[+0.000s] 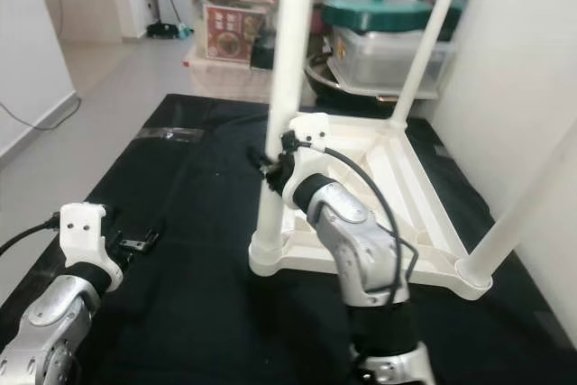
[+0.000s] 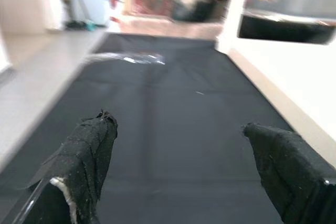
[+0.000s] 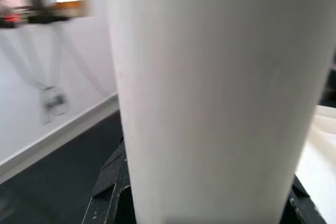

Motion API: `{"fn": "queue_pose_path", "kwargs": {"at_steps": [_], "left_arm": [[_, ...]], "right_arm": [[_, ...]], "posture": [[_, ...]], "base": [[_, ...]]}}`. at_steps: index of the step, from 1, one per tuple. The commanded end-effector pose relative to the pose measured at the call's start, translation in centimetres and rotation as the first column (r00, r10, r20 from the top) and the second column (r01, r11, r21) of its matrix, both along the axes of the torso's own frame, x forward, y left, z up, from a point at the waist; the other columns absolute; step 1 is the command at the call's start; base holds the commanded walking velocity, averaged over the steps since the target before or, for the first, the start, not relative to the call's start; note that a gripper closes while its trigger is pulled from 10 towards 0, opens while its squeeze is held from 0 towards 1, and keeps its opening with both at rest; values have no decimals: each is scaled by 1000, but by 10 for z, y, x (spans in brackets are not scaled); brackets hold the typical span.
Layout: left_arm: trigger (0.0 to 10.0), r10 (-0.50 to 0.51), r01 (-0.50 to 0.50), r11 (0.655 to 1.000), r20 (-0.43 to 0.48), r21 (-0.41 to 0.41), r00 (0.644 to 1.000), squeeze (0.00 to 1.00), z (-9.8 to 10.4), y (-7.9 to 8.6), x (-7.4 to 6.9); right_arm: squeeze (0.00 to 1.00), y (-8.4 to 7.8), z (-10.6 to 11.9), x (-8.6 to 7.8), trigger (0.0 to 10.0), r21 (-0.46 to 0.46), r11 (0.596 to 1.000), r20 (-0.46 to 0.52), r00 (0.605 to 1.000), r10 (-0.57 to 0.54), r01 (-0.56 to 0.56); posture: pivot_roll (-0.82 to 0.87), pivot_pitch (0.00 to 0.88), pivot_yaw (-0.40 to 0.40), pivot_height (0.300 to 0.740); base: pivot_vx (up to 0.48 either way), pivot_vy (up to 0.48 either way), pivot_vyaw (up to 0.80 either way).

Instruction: Building children table

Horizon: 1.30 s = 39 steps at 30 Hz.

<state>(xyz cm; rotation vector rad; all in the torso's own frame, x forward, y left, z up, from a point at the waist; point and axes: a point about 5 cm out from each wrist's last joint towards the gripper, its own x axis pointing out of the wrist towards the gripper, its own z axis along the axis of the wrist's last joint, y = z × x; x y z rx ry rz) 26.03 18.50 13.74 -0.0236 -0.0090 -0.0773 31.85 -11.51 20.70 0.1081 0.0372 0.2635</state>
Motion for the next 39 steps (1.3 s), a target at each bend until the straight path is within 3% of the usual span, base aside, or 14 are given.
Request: {"fn": "queue_pose_path", "kwargs": {"at_steps": [1,7,13,14,15,16,22,23,31,32,33,34,39], "left_arm": [[10000,8,-7,1000,-13,12,1000,0,-3,2,1],[10000,24,-24,1000,-20,11,1000,0,-4,4,2],[10000,27,-26,1000,-28,12,999,0,-7,4,1],[10000,26,-26,1000,-30,14,999,0,-7,4,1],[10000,26,-26,1000,-30,14,999,0,-7,4,1],[10000,25,-24,1000,-34,15,999,0,-8,4,2],[10000,21,-20,1000,-34,17,999,0,-8,3,4],[10000,19,-19,1000,-34,17,999,0,-8,3,4],[10000,26,-25,999,-39,35,999,0,-10,9,5],[10000,29,-27,999,-38,39,999,0,-10,10,6],[10000,29,-27,999,-38,39,999,0,-10,10,6],[10000,31,-29,999,-38,43,999,0,-10,11,6],[10000,34,-32,998,-40,46,999,0,-11,12,5]], "right_arm": [[0,-25,-34,0,10000,-18,979,-179,963,-204,204],[0,-30,-30,0,10000,-8,938,-196,919,-342,347],[0,-23,-28,-2,10000,6,941,-199,922,-331,339],[859,-19,-27,-2,10000,18,938,-204,920,-336,346],[859,-19,-27,-2,10000,18,938,-204,920,-336,346],[1000,-16,-24,-1,10000,24,945,-192,929,-317,327],[941,-16,-15,2,10000,-3,943,-173,929,-327,332],[0,-17,-10,4,10000,0,943,-155,932,-328,332],[0,-29,11,8,10000,47,942,-66,942,-330,333],[0,-28,6,7,4667,82,947,-95,948,-303,311],[0,-28,6,7,4667,82,947,-95,948,-303,311],[0,-22,-2,4,0,115,955,-136,957,-257,273],[0,-20,-7,3,0,112,959,-161,957,-242,261]], "posture": [[76,0,-49,740],[77,0,-51,740],[76,0,-51,740],[76,0,-51,740],[76,0,-51,740],[72,0,-49,740],[67,0,-46,740],[64,0,-46,740],[55,0,-45,740],[56,0,-45,740],[56,0,-45,740],[57,0,-46,740],[58,0,-46,740]], "base": [[0,0,0],[0,0,0],[0,0,0],[0,0,0],[0,0,0],[0,0,0],[0,0,0],[0,0,0],[0,0,0],[0,0,0],[0,0,0],[0,0,0],[0,0,0]]}}
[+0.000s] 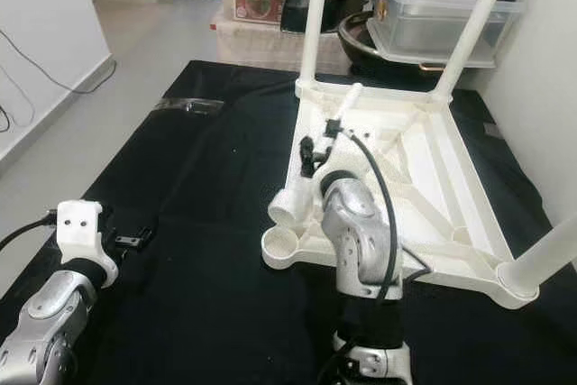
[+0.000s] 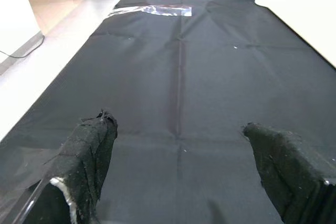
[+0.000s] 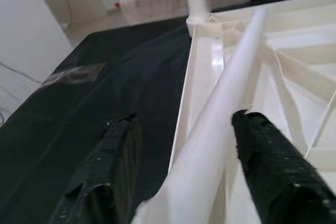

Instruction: Building children table

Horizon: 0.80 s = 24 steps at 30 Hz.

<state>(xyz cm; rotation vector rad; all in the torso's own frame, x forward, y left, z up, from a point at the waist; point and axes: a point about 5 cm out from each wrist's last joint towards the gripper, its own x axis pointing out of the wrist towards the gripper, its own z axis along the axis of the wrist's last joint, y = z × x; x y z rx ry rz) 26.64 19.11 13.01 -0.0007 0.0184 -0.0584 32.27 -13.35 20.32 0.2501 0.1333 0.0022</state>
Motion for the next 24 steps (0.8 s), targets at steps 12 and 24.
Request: {"fn": "queue_pose_path", "kwargs": {"at_steps": [12,24], "left_arm": [[10000,27,-27,999,-10,34,1000,0,-4,8,-2],[10000,46,-46,998,3,40,999,0,-2,9,0]], "right_arm": [[1000,5,5,18,10000,-28,998,3,999,54,-54],[1000,28,-13,34,10000,-54,993,-67,993,99,-103]], "posture": [[73,0,-51,740],[95,0,-60,740]], "base": [[0,0,0],[0,0,0]]}}
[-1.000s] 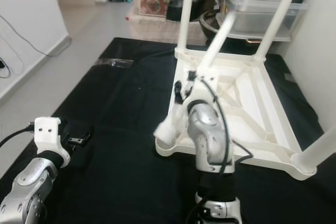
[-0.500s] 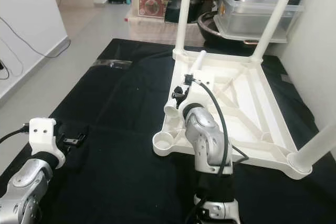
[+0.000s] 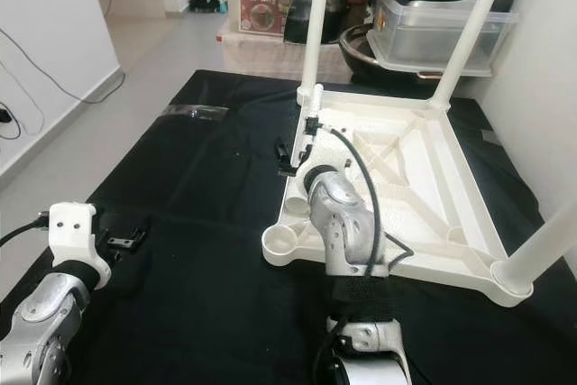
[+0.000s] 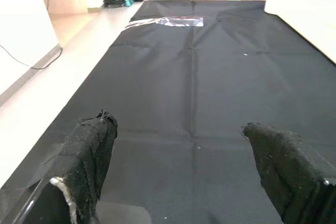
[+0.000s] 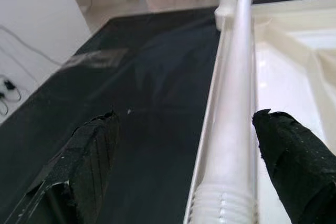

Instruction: Building children table

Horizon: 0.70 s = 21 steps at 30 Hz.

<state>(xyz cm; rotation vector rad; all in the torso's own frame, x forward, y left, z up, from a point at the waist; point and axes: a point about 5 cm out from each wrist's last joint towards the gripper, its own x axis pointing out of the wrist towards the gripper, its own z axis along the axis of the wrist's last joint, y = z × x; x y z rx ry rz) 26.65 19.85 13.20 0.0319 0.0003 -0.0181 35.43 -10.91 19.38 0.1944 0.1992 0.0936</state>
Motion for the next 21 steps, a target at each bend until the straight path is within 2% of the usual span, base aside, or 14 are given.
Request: {"fn": "queue_pose_path", "kwargs": {"at_steps": [1,2,3,5,7,8,9,10,17,18,19,21], "left_arm": [[10000,4,-4,1000,-17,9,1000,0,-4,0,1],[10000,4,-4,1000,-17,9,1000,0,-4,0,1],[10000,2,-2,1000,-17,13,1000,0,-4,-1,1],[10000,2,-2,1000,-17,13,1000,0,-4,-1,1],[10000,10,-9,1000,-18,24,1000,0,-4,2,1],[10000,15,-15,1000,-17,27,1000,0,-4,3,0],[10000,19,-18,999,-17,29,1000,0,-4,4,0],[10000,22,-21,999,-17,29,1000,0,-5,4,0],[10000,26,-25,999,-19,32,999,0,-6,3,-2],[10000,24,-23,999,-20,33,1000,0,-7,3,-2],[10000,22,-21,999,-20,34,1000,0,-7,2,-3],[10000,22,-21,999,-20,34,1000,0,-7,2,-3]], "right_arm": [[1000,6,-10,8,10000,-7,1000,-28,1000,-12,11],[1000,6,-10,8,10000,-7,1000,-28,1000,-12,11],[1000,7,-18,15,10000,-20,999,-61,998,-26,24],[1000,7,-18,15,10000,-20,999,-61,998,-26,24],[1000,4,-35,24,10000,-61,997,-126,990,-56,49],[776,1,-44,26,10000,-84,995,-164,984,-74,61],[776,-1,-50,26,10000,-96,993,-185,979,-85,68],[0,-4,-54,26,10000,-105,992,-202,975,-94,74],[0,-16,-55,27,10000,-120,988,-187,975,-121,100],[0,-20,-47,30,10000,-106,991,-149,984,-99,84],[0,-22,-33,33,10000,-112,993,-66,997,-41,34],[0,-22,-33,33,10000,-112,993,-66,997,-41,34]], "posture": [[108,0,-64,740],[108,0,-64,740],[113,0,-68,740],[113,0,-68,740],[124,0,-78,740],[130,0,-83,740],[130,0,-83,740],[135,0,-86,740],[132,0,-82,740],[128,0,-79,740],[119,0,-75,740],[119,0,-75,740]], "base": [[0,0,0],[0,0,0],[0,0,0],[0,0,0],[0,0,0],[0,0,0],[0,0,0],[0,0,0],[0,0,0],[0,0,0],[0,0,0],[0,0,0]]}}
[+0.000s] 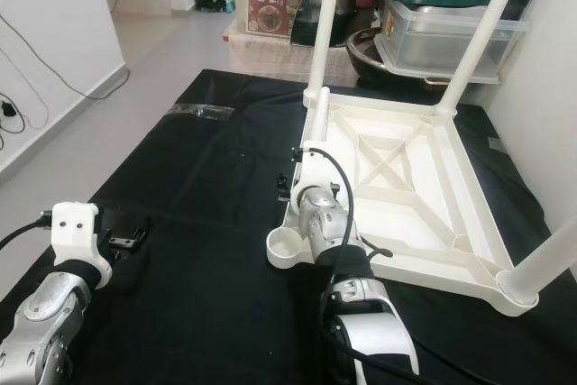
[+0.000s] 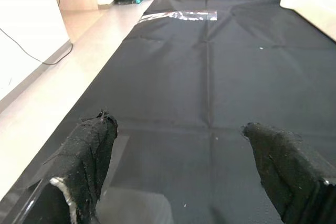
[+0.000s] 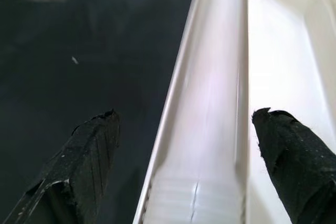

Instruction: Building children table

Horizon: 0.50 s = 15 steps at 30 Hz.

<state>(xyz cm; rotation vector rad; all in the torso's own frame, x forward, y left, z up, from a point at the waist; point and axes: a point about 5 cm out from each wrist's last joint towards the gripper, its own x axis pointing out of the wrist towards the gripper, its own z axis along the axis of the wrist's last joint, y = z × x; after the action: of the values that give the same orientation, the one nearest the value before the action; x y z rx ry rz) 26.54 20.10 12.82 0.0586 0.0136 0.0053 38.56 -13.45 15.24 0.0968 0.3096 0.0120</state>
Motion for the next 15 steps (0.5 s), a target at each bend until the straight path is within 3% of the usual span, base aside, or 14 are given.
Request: {"fn": "queue_pose_path", "kwargs": {"at_steps": [1,3,4,5,6,7,9,10,11,12,13,15], "left_arm": [[10000,-5,5,1000,-8,7,1000,0,-3,-1,-1],[10000,-5,5,1000,-8,7,1000,0,-3,-1,-1],[10000,-8,8,1000,-8,8,1000,0,-3,-1,-1],[10000,-10,10,1000,-7,9,1000,0,-3,-2,-1],[10000,-10,10,1000,-7,9,1000,0,-3,-2,-1],[10000,-11,11,1000,-9,9,1000,0,-3,-2,-1],[10000,-12,12,1000,-12,9,1000,0,-4,-2,-1],[10000,-12,12,1000,-12,9,1000,0,-4,-2,-1],[10000,-12,12,1000,-13,8,1000,0,-5,-3,-2],[10000,-12,12,1000,-13,8,1000,0,-5,-3,-2],[10000,-11,11,1000,-15,7,1000,0,-5,-3,-2],[10000,-9,9,1000,-15,5,1000,0,-5,-3,-3]], "right_arm": [[0,4,26,4,10000,-12,993,134,984,120,-119],[0,4,26,4,10000,-12,993,134,984,120,-119],[0,7,43,3,10000,-46,971,212,947,240,-235],[0,11,57,-1,10000,-115,923,280,879,386,-368],[0,11,57,-1,10000,-115,923,280,879,386,-368],[0,13,65,-12,10000,-231,819,291,766,573,-524],[0,13,62,-25,10000,-404,624,203,600,774,-669],[0,13,62,-25,10000,-404,624,203,600,774,-669],[0,9,56,-29,10000,-482,544,129,558,820,-687],[0,9,56,-29,10000,-482,544,129,558,820,-687],[0,4,50,-28,10000,-535,500,71,554,830,-681],[0,-7,41,-22,10000,-622,448,-25,588,808,-642]], "posture": [[114,0,-73,740],[114,0,-73,740],[107,0,-69,740],[103,0,-68,740],[103,0,-68,740],[97,0,-65,740],[91,0,-67,740],[91,0,-67,740],[90,0,-68,740],[90,0,-68,740],[90,0,-68,740],[96,0,-72,740]], "base": [[0,0,0],[0,0,0],[0,0,0],[0,0,0],[0,0,0],[0,0,0],[0,0,0],[0,0,0],[0,0,0],[0,0,0],[0,0,0],[0,0,0]]}}
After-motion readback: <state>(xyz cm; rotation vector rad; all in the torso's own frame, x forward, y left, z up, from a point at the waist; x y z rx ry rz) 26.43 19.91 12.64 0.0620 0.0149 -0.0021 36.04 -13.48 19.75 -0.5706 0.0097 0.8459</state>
